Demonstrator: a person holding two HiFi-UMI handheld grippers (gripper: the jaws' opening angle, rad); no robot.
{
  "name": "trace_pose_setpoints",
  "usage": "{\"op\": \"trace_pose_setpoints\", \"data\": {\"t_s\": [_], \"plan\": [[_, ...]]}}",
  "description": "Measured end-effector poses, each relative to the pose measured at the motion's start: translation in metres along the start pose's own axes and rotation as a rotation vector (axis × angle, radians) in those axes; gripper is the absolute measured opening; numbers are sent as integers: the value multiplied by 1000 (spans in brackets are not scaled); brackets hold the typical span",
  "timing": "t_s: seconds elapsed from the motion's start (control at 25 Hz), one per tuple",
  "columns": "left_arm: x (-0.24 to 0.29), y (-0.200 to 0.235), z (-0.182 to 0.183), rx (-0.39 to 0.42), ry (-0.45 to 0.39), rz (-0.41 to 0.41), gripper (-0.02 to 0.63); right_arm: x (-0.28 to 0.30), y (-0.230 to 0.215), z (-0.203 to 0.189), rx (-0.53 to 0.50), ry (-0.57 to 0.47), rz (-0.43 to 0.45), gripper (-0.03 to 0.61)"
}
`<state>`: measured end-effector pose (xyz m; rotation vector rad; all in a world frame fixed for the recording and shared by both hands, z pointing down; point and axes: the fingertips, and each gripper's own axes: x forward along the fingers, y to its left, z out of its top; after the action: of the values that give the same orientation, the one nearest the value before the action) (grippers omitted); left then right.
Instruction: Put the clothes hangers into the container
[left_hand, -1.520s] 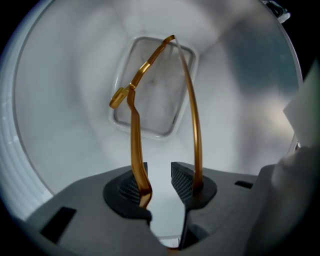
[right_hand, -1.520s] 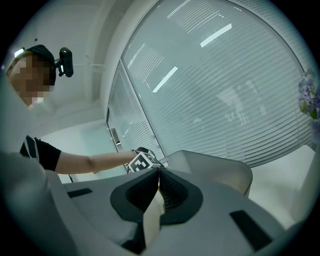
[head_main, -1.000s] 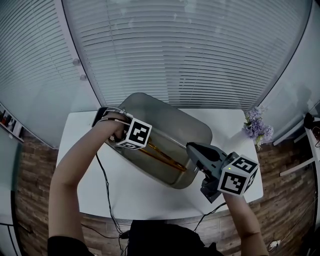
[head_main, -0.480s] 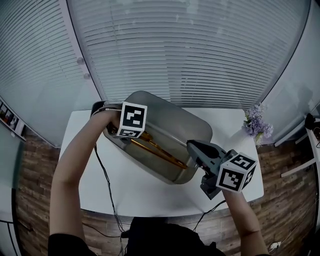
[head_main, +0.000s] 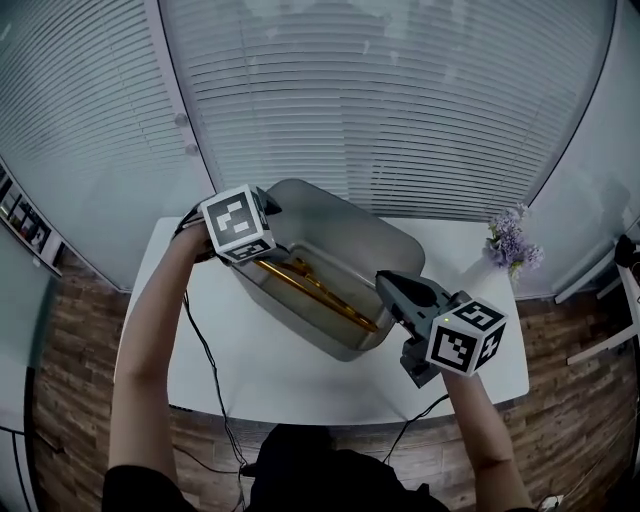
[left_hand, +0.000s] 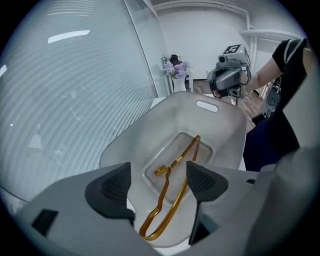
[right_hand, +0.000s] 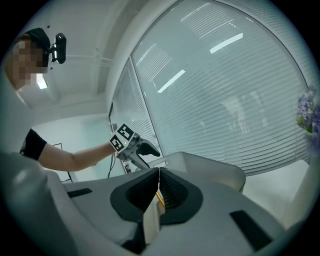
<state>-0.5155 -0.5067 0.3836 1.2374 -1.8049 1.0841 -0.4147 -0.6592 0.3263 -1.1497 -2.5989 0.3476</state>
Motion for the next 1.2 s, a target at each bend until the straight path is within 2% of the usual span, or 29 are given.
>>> {"op": "trace_pose_setpoints", "data": {"t_s": [0.12,0.28,0.4,0.76,1.0,1.2], "plan": [[-14,-5,-1,-62,-89,48,347,-4,5,2,-33,-12,-2,29],[-39,-11,0,-157,-216,109,242,-14,15,-3,-88,-10,-4,29],[-58,-27,4,-244,-307,151,235,-25,24,-9,-101,-12,2,29],[-93,-83,-5,-524,-575,305,107,-52,57,-22,-118,-51,6,29],[-102,-131,-18,-623,-683,354,51,-78,84,-35,-133,-82,-17,29],[-105,-174,-24,-694,-798,361,23,-101,94,-54,-84,-131,-79,29]]}}
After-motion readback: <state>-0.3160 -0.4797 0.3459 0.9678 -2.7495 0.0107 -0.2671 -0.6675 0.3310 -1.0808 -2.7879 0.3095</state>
